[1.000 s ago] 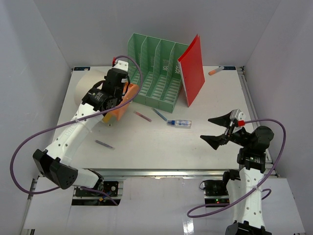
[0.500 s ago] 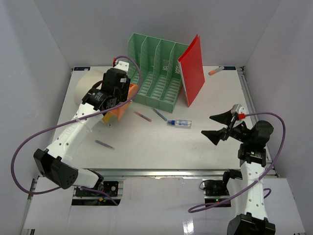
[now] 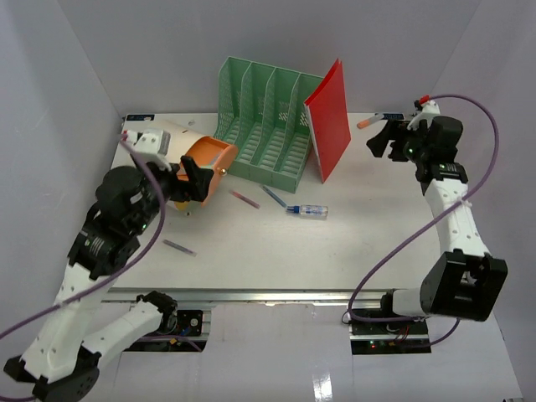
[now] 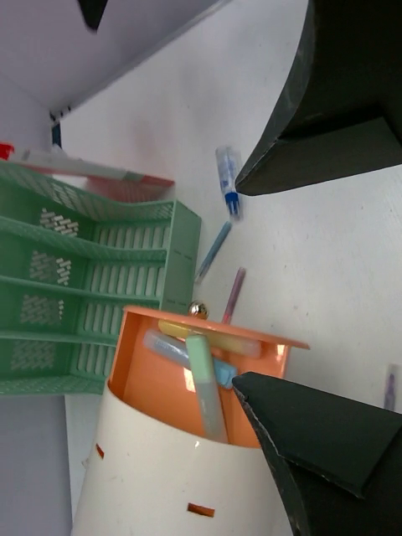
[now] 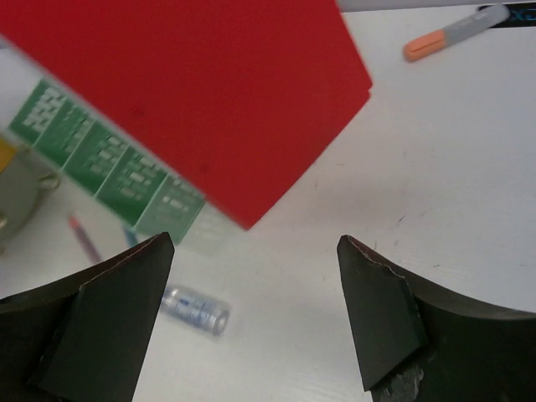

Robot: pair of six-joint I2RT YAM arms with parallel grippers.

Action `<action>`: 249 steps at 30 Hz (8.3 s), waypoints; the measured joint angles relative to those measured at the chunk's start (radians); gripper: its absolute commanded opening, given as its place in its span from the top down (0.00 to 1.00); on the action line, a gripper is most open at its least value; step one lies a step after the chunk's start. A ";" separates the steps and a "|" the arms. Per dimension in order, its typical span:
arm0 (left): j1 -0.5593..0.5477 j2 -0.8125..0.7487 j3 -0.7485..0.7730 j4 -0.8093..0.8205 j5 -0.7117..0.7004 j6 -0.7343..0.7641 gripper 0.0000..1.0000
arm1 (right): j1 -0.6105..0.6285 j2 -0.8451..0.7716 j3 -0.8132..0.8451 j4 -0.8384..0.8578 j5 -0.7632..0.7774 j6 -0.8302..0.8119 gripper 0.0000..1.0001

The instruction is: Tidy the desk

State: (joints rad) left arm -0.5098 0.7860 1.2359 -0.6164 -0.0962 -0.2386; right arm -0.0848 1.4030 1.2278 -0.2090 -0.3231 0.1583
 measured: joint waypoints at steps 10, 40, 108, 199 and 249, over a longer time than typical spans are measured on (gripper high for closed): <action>0.000 -0.185 -0.215 0.073 0.165 -0.108 0.02 | 0.123 0.736 0.781 -0.196 0.506 0.098 0.12; 0.000 -0.195 -0.315 0.199 0.166 -0.184 0.02 | 0.100 1.264 1.065 0.142 0.657 0.227 0.23; 0.000 -0.405 -0.386 0.190 0.275 -0.293 0.02 | 0.040 0.959 0.621 0.026 0.308 0.097 0.59; -0.455 0.700 -0.343 1.313 0.061 -0.662 0.81 | 0.275 -0.638 -0.460 -0.062 -0.526 -0.329 0.85; -0.023 0.664 0.286 -0.140 -0.592 0.277 0.66 | 0.053 -0.701 -0.589 -0.186 -0.748 -0.699 0.02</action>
State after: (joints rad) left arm -0.5333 1.4496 1.5215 -0.7567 -0.6885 0.0388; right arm -0.0322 0.7023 0.6392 -0.3950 -1.0708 -0.5412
